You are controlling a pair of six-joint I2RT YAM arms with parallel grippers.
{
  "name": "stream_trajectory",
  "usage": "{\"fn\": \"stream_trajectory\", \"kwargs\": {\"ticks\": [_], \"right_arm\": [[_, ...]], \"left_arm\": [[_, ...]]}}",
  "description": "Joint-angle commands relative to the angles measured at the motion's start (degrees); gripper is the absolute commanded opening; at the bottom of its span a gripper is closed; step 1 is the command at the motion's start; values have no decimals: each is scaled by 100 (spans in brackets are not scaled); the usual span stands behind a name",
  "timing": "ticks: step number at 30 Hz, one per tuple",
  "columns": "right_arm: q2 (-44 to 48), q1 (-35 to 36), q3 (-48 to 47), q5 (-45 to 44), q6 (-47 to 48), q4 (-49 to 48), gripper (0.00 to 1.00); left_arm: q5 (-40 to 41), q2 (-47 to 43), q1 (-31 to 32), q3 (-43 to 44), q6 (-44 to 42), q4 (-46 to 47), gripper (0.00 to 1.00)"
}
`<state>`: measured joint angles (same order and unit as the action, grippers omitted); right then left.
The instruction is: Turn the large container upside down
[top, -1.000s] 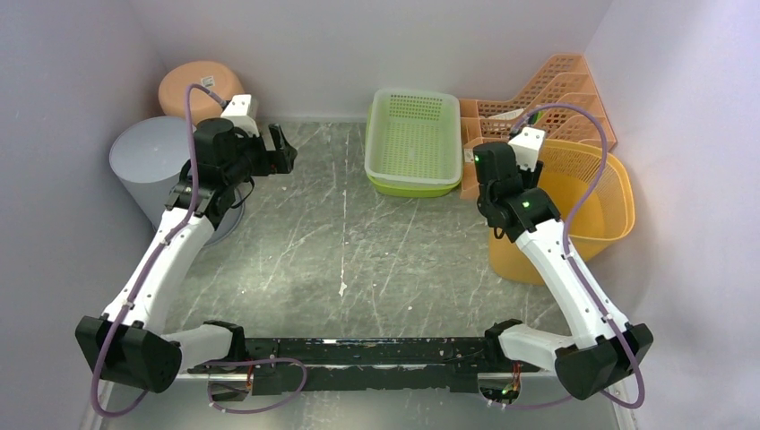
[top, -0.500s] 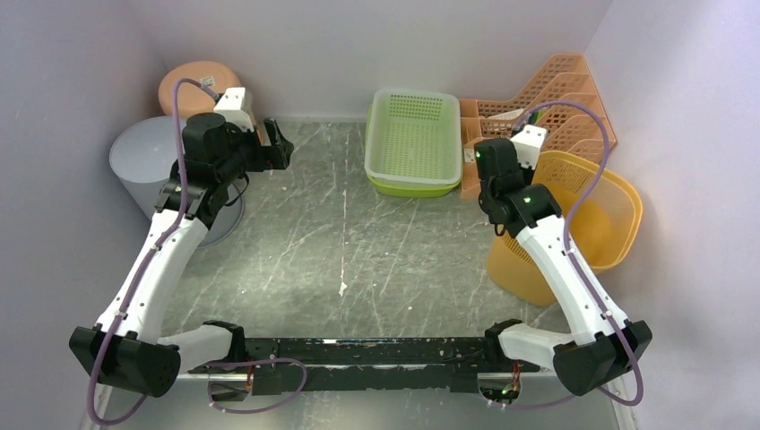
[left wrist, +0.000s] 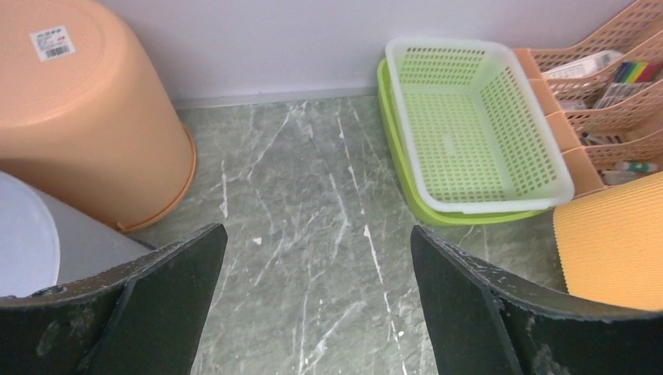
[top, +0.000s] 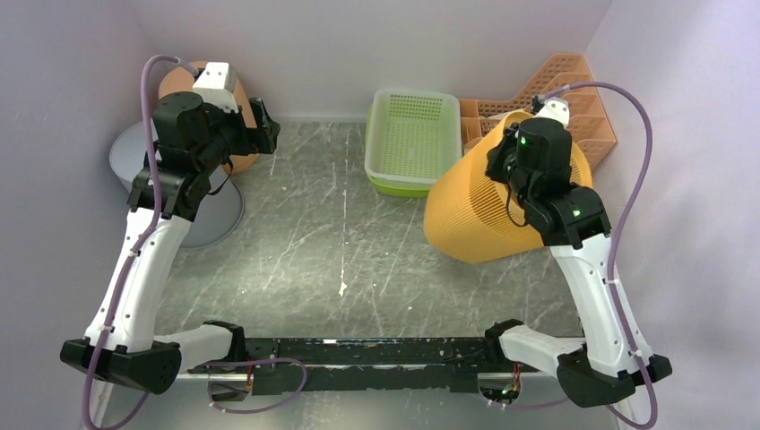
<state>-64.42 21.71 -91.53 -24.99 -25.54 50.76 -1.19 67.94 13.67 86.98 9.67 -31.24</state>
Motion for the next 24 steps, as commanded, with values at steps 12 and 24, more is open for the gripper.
{"fn": "stream_trajectory", "kwargs": {"ticks": [12,24], "right_arm": [[-396,1423,1758,2378,-1133,-3915,0],[-1478,2861,1615,1750,-1711,-6158,0]], "left_arm": [[1487,-669,22,-62,-420,-748,99],[1714,-978,22,91,-490,-886,100]]}}
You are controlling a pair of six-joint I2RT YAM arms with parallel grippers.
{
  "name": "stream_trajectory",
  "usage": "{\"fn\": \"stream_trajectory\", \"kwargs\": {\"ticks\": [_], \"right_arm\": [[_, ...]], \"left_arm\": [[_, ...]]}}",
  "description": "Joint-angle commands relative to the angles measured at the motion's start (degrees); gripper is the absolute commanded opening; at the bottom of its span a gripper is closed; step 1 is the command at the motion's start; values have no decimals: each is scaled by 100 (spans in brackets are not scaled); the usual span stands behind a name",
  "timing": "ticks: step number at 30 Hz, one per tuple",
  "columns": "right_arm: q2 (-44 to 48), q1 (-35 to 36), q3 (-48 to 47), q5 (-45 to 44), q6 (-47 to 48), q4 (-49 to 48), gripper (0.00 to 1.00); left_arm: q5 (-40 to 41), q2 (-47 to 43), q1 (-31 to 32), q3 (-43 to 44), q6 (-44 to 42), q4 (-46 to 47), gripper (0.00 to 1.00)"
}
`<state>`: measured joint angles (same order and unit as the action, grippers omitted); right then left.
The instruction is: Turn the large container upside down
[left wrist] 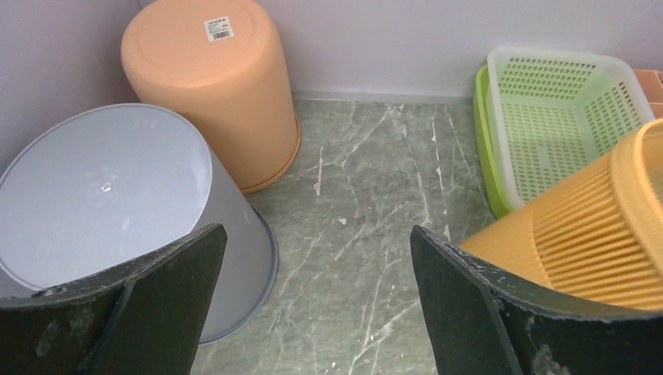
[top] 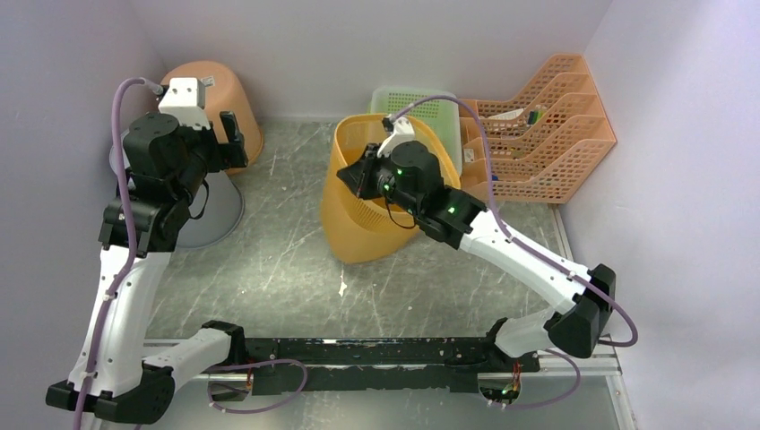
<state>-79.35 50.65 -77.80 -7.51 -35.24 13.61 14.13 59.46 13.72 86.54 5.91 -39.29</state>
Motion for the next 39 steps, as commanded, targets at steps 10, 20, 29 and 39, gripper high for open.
{"fn": "stream_trajectory", "kwargs": {"ticks": [10,20,29,39], "right_arm": [[51,24,819,-16,-1167,-4132,0],[-35,-60,2628,-92,-2041,-5918,0],[-700,-85,3445,85,-2877,-7532,0],[-1343,-969,4868,671,-4462,-8913,0]], "left_arm": [[272,-283,17,234,-75,-84,100],[262,-319,17,36,-73,-23,100],[244,-280,17,-125,-35,54,100],[183,-200,17,-201,2,140,100]]}}
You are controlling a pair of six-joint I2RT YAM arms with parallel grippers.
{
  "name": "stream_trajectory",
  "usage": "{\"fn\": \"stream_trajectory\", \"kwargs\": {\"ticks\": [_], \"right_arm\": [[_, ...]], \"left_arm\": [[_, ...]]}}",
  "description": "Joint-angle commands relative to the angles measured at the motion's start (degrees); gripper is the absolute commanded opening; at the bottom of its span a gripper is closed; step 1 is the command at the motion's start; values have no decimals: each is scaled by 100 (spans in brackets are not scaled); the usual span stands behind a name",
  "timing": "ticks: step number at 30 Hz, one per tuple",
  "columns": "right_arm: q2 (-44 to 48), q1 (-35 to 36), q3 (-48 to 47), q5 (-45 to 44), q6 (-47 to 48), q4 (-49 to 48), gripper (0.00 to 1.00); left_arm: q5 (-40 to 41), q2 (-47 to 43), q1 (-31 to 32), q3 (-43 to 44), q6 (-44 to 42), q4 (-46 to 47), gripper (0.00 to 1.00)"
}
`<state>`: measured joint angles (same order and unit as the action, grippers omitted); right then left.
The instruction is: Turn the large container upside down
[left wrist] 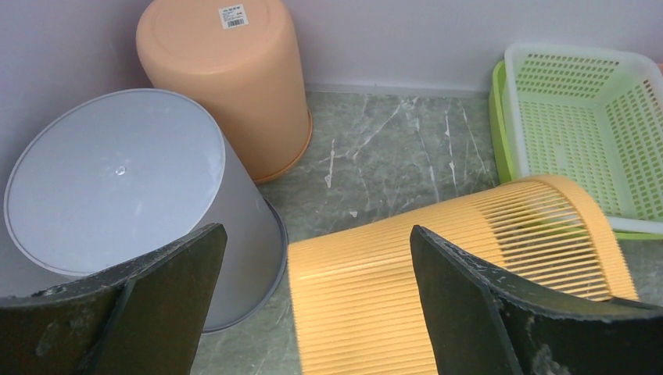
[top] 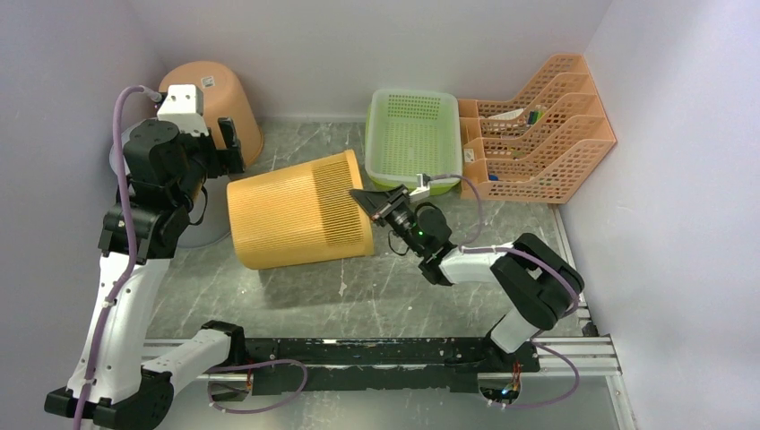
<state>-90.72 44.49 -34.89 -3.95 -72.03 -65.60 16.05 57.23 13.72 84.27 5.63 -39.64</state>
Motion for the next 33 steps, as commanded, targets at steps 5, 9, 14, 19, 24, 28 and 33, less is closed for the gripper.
{"fn": "stream_trajectory", "kwargs": {"ticks": [5,9,14,19,24,28,33], "right_arm": [[-415,-1005,1436,779,-1435,-1659,0],[-695,-1443,2048,1144,-1939,-2452,0],[-1618,-1973,2366,1788,-2670,-3866,0],[-1677,-1979,2149,2147,-2589,-3889,0],[-2072,-1671,1459,2129,-2856,-3883,0],[-2756,-1285,933,1992,-3122,-3898,0],[-3247,-844,9,1914,-3490,-3900,0]], "left_arm": [[36,102,17,132,19,173,100],[41,154,17,203,18,173,100],[26,234,17,295,26,163,99],[52,296,15,426,7,114,99],[28,334,17,479,25,143,100],[-11,389,15,528,7,115,100],[106,437,17,633,-87,53,100]]}}
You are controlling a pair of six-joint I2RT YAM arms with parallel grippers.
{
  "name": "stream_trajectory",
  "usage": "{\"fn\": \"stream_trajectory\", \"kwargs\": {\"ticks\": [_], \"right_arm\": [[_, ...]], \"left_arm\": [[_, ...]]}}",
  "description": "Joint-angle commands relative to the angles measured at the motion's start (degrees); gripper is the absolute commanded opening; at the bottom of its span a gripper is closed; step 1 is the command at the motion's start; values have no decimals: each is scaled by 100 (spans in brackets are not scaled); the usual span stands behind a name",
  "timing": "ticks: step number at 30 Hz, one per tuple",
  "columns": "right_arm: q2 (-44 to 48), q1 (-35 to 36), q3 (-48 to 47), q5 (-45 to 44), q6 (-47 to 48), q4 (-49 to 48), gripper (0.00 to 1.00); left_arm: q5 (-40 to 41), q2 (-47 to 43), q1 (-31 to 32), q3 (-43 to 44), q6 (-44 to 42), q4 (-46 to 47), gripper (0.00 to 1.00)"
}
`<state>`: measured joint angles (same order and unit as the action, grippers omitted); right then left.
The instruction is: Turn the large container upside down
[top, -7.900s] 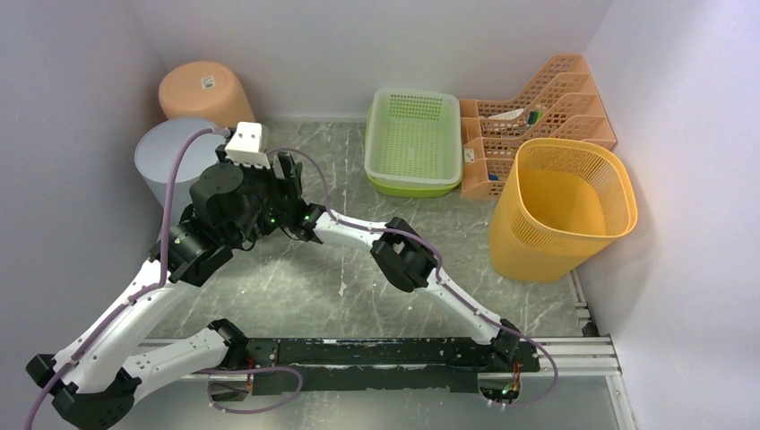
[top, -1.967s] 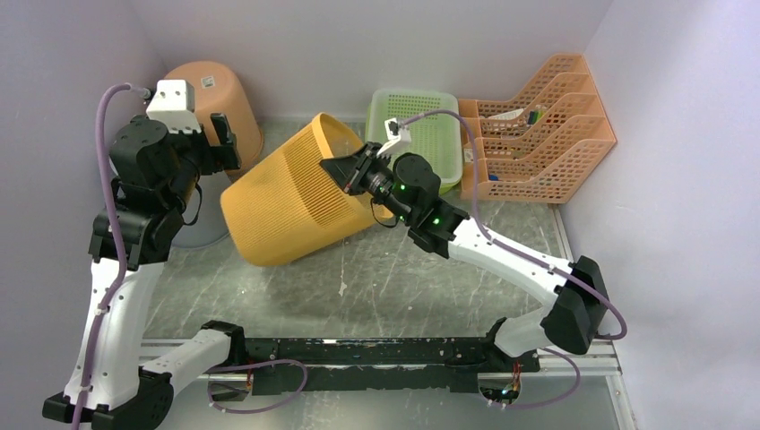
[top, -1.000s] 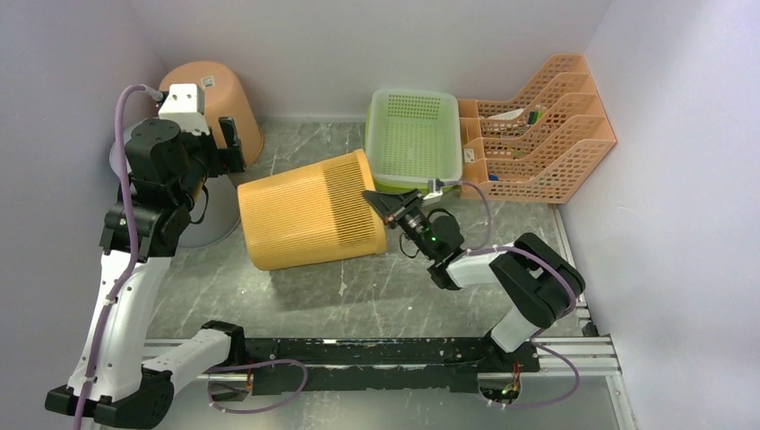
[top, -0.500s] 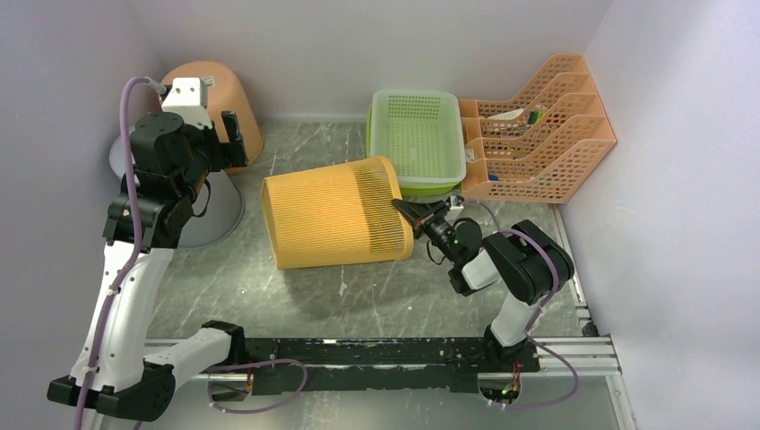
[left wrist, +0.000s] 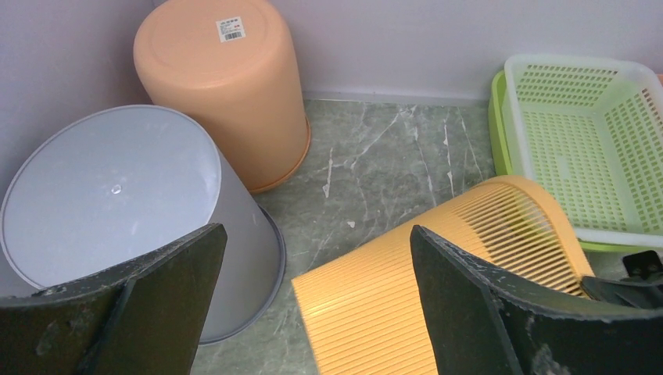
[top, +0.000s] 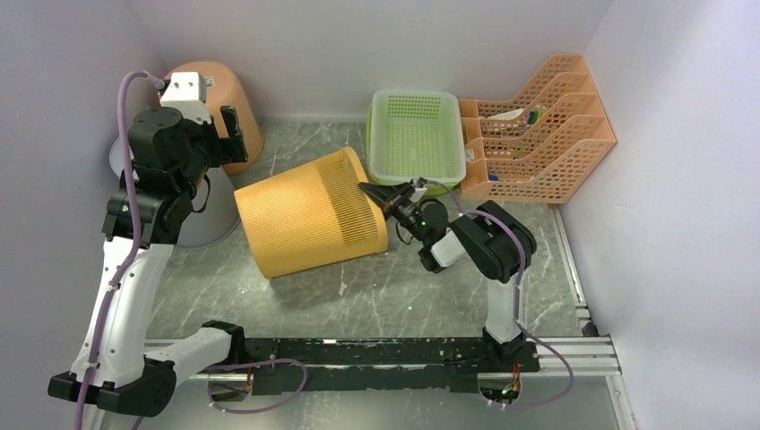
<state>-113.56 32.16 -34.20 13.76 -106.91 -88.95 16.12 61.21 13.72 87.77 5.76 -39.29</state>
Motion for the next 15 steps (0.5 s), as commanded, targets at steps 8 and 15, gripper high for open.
{"fn": "stream_trajectory", "kwargs": {"ticks": [8,15], "right_arm": [[-1146,1009,-1527,-44,-755,-1572,0],[-857,1113,-1440,-274,-937,-1566,0]], "left_arm": [[120,178,17,714,-97,-184,100],[111,216,17,791,-89,-246,99]]}}
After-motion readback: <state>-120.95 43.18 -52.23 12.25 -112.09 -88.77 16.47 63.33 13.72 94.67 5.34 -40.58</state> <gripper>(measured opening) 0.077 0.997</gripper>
